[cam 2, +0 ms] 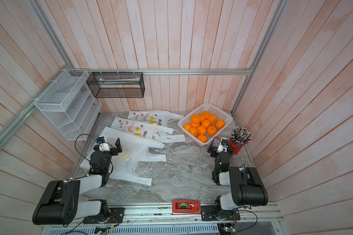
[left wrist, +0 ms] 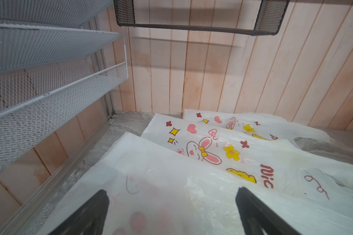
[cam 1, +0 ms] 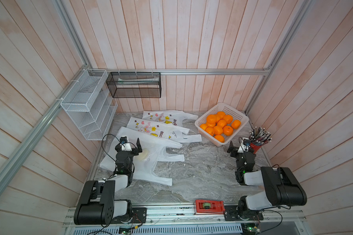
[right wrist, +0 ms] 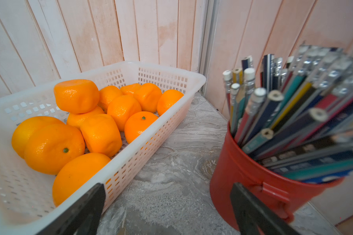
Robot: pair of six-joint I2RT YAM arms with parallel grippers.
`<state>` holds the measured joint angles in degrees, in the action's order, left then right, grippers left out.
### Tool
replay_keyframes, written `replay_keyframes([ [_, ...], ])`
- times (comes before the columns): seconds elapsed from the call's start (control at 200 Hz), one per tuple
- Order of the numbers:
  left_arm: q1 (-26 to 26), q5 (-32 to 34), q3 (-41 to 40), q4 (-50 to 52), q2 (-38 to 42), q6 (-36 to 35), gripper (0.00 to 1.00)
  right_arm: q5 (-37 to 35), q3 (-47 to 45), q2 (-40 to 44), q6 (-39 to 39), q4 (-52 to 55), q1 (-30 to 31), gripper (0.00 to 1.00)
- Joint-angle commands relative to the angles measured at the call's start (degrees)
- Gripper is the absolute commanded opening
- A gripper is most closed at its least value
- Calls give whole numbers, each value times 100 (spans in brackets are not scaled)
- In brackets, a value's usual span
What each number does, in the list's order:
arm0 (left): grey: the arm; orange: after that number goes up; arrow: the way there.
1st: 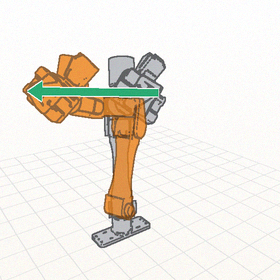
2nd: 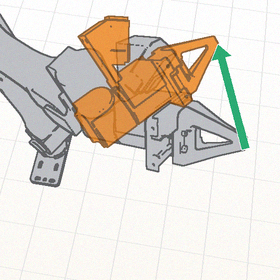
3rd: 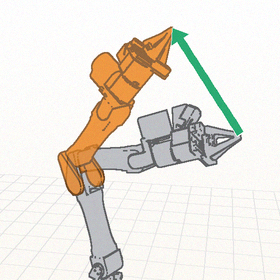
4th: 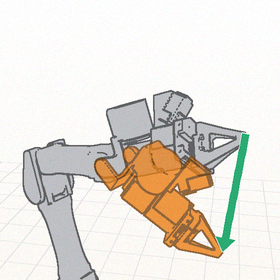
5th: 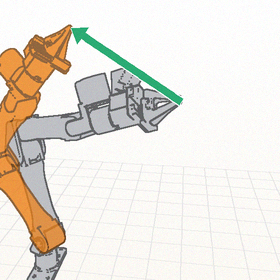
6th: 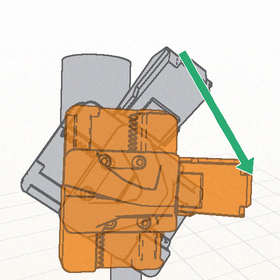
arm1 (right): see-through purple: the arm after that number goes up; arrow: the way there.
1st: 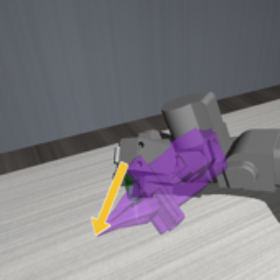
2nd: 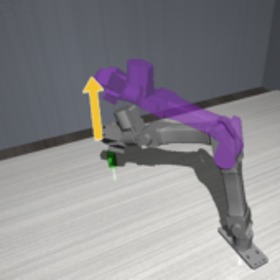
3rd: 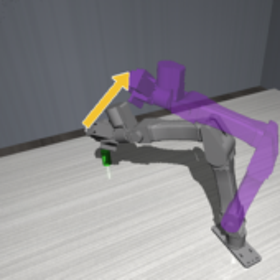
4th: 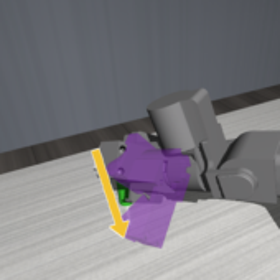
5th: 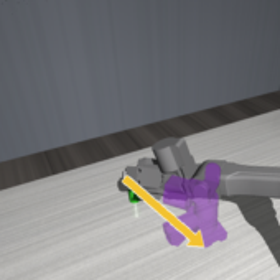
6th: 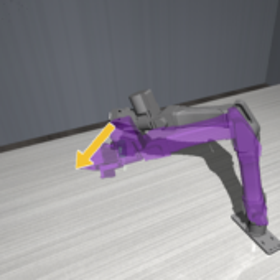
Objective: Place the oranges into plastic bags & tie knots
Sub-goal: Adjust the plastic bag at the center of the board.
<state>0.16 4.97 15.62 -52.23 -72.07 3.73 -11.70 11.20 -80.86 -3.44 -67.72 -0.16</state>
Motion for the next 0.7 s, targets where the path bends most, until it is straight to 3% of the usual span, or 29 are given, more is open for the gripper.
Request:
replay_keyframes([
  [0.0, -16, -50, 511, 1955, 665, 680, 100, -309, 396, 892, -355, 1620, -22, 99],
  [0.05, -2, -245, 676, 2571, 947, 896, 99, -203, 677, 1359, -555, 2614, -13, 99],
  [0.19, 289, -565, 1105, 4085, 1441, 1296, 93, 456, 968, 2320, -1167, 4074, -24, 98],
  [0.385, 1281, -573, 2030, 6252, 1175, 1319, 86, 1524, 1734, 3102, -1648, 6128, -21, 98],
  [0.56, 2139, -440, 2697, 7914, 528, 1293, 80, 1891, 2065, 3273, -1760, 6622, -19, 98],
  [0.695, 2397, -491, 2867, 8590, 247, 1479, 76, 1833, 1985, 3343, -1835, 6504, -15, 99],
])
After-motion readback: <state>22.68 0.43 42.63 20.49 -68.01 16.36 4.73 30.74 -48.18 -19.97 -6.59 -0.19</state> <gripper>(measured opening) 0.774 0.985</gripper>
